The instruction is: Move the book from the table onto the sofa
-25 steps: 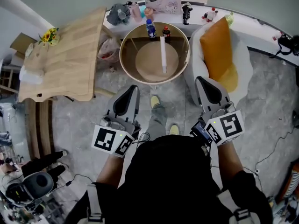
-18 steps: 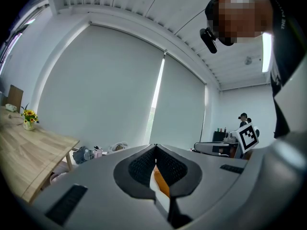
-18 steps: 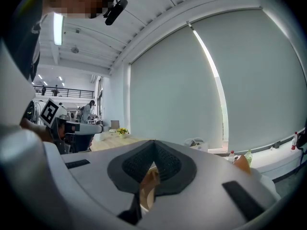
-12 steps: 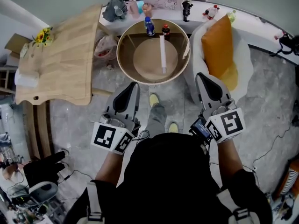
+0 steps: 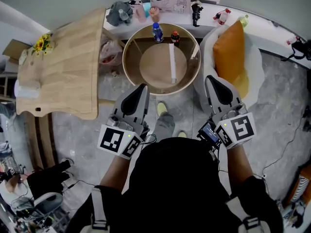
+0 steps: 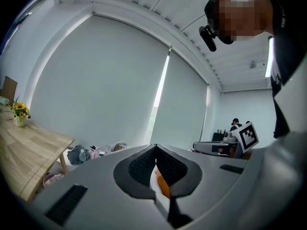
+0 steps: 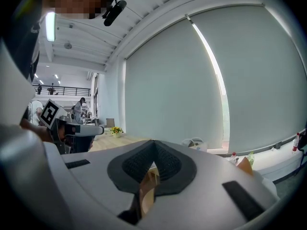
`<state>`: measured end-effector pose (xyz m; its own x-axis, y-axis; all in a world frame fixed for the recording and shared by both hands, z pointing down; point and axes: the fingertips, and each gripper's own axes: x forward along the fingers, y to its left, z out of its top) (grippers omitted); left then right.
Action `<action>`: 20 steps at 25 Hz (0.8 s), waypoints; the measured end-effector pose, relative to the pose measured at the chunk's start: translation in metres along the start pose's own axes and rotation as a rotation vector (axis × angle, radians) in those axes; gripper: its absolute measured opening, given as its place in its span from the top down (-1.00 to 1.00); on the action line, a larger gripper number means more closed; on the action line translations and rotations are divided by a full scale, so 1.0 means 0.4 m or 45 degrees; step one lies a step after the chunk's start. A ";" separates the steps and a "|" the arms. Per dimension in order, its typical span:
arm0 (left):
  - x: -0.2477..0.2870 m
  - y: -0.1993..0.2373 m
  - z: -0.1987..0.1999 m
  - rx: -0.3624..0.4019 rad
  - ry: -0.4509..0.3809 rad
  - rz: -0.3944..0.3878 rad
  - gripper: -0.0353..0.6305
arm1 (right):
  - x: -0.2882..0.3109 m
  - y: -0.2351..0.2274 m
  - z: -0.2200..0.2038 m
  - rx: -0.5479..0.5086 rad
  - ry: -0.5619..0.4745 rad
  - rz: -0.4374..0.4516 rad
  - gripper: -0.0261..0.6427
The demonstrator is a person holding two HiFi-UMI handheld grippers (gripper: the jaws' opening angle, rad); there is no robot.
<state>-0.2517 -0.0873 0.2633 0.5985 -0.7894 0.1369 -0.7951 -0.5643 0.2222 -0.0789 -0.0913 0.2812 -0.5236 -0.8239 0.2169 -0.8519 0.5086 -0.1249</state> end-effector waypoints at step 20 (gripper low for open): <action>0.122 0.201 0.051 -0.054 0.013 -0.061 0.86 | 0.212 -0.021 0.066 -0.030 0.028 -0.054 0.89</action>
<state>-0.2885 -0.1762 0.2680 0.6370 -0.7589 0.1350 -0.7607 -0.5906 0.2692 -0.1165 -0.1720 0.2752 -0.4868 -0.8391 0.2427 -0.8727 0.4796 -0.0920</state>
